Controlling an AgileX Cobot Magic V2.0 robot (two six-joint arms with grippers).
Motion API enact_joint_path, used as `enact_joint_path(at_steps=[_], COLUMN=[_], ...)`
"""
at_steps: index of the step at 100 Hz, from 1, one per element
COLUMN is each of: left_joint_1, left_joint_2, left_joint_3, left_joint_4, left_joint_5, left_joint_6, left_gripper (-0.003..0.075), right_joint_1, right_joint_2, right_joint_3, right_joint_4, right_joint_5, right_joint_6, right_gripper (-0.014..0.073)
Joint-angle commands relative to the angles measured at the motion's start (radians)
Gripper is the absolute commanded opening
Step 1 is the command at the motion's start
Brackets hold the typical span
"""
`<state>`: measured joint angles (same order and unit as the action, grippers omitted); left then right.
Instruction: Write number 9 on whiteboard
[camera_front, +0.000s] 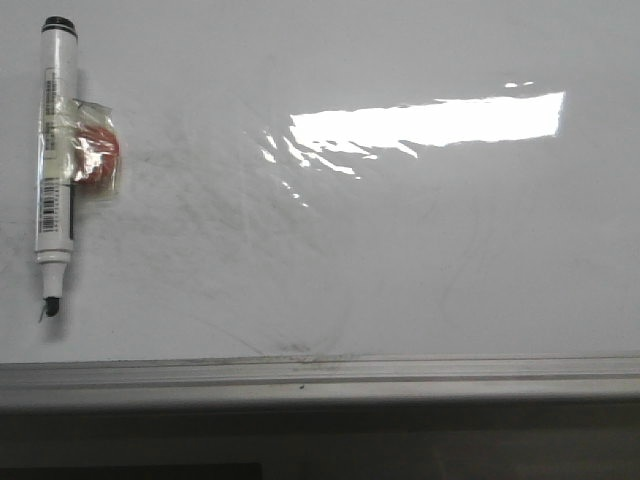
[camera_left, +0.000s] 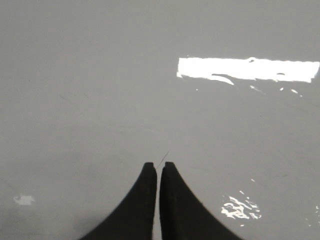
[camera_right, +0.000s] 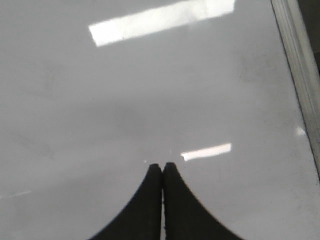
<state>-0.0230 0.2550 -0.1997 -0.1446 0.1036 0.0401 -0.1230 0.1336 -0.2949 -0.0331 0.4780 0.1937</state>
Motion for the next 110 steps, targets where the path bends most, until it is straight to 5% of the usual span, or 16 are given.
enact_joint_path(at_steps=[1, 30, 51, 87, 110], left_joint_1=[0.002, 0.002, -0.062, -0.535, -0.731], left_joint_2=[0.052, 0.120, 0.124, 0.154, 0.295], left_joint_3=[-0.040, -0.040, -0.040, -0.040, -0.040], left_joint_4=[0.008, -0.050, 0.032, -0.019, -0.075], left_joint_5=[-0.079, -0.222, -0.237, -0.246, -0.296], left_joint_6=[0.000, 0.000, 0.000, -0.089, -0.089], left_gripper=[-0.0006, 0.0340, 0.0349, 0.0349, 0.0349], right_joint_1=[0.017, 0.066, 0.103, 0.116, 0.116], right_joint_2=[0.057, 0.066, 0.066, 0.066, 0.069], right_joint_3=[-0.065, -0.054, -0.048, -0.044, -0.044], right_joint_4=[0.007, 0.014, 0.052, 0.052, 0.052], right_joint_5=[-0.029, -0.042, -0.040, -0.044, -0.044], right_joint_6=[-0.001, -0.001, -0.001, -0.001, -0.001], right_gripper=[-0.0062, -0.0062, -0.0063, -0.0063, -0.0063])
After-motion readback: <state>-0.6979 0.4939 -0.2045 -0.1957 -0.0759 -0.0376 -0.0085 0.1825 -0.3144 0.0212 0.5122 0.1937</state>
